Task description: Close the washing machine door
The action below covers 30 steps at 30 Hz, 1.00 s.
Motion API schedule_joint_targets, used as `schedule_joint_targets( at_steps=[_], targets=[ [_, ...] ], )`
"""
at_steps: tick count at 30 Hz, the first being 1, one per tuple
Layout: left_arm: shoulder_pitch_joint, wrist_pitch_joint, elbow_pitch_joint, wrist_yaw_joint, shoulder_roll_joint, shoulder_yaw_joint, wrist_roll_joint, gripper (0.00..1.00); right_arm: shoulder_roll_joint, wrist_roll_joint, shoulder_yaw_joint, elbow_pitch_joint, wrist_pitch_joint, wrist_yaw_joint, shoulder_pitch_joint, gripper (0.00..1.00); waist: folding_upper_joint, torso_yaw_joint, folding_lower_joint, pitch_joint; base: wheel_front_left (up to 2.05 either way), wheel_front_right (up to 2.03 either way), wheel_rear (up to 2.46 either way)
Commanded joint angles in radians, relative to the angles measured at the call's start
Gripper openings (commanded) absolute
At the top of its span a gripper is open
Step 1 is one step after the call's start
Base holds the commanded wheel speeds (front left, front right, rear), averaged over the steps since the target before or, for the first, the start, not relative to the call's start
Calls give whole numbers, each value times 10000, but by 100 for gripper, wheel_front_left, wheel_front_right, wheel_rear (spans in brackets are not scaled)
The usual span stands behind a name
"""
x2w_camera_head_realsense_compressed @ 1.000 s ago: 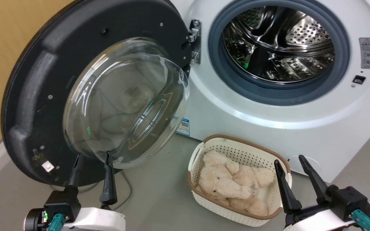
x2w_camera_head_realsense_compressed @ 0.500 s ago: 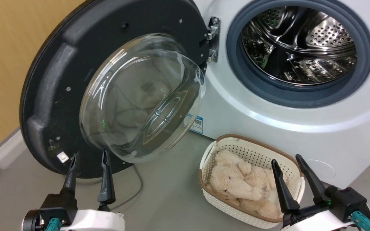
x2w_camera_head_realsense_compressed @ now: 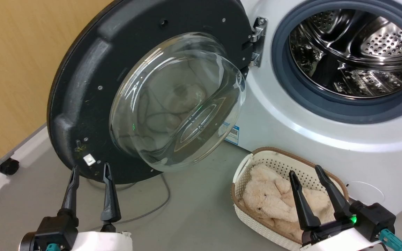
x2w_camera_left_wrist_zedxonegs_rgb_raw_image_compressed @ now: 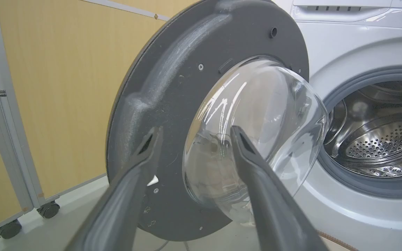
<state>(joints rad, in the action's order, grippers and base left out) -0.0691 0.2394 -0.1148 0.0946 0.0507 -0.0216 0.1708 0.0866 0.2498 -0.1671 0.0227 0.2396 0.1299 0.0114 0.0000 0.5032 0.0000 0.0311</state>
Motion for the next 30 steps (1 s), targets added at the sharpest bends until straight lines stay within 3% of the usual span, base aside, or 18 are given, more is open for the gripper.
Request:
schedule_joint_targets(
  at_steps=[1, 15, 16, 17, 18, 23, 30],
  targets=[
    [-185, 103, -70, 76, -5, 13, 53, 100, 71, 96, -52, 35, 102, 8, -148, 100, 0, 82, 0, 2, 0, 0, 0],
    [-210, 224, -109, 115, -5, -33, 143, 100, 78, 209, -92, 19, 222, 8, -80, 100, 0, 313, 0, 40, 0, 0, 0],
    [-188, 224, -118, 82, -5, -12, 216, 94, 75, 203, -76, 9, 222, 8, -71, 100, 0, 312, 0, 48, 0, 0, 0],
    [-154, 224, -150, 49, -5, 25, 318, 20, 73, 195, -59, -4, 222, 8, -61, 100, 0, 312, 0, 59, 0, 0, 0],
    [-98, 224, -214, -7, -5, 95, 334, 0, 74, 185, -45, -17, 222, 8, -51, 100, 0, 311, 0, 73, 0, 0, 0],
    [463, 224, -461, -521, 85, 830, 42, 0, 113, 91, 112, -161, 222, 8, 13, 100, 0, 294, 0, 247, 0, 0, 0],
    [2400, 224, 223, -1510, 904, 2326, 578, 0, 191, -98, 432, -460, 222, 8, 309, 100, 0, 249, 0, 651, 0, 0, 0]
  ],
)
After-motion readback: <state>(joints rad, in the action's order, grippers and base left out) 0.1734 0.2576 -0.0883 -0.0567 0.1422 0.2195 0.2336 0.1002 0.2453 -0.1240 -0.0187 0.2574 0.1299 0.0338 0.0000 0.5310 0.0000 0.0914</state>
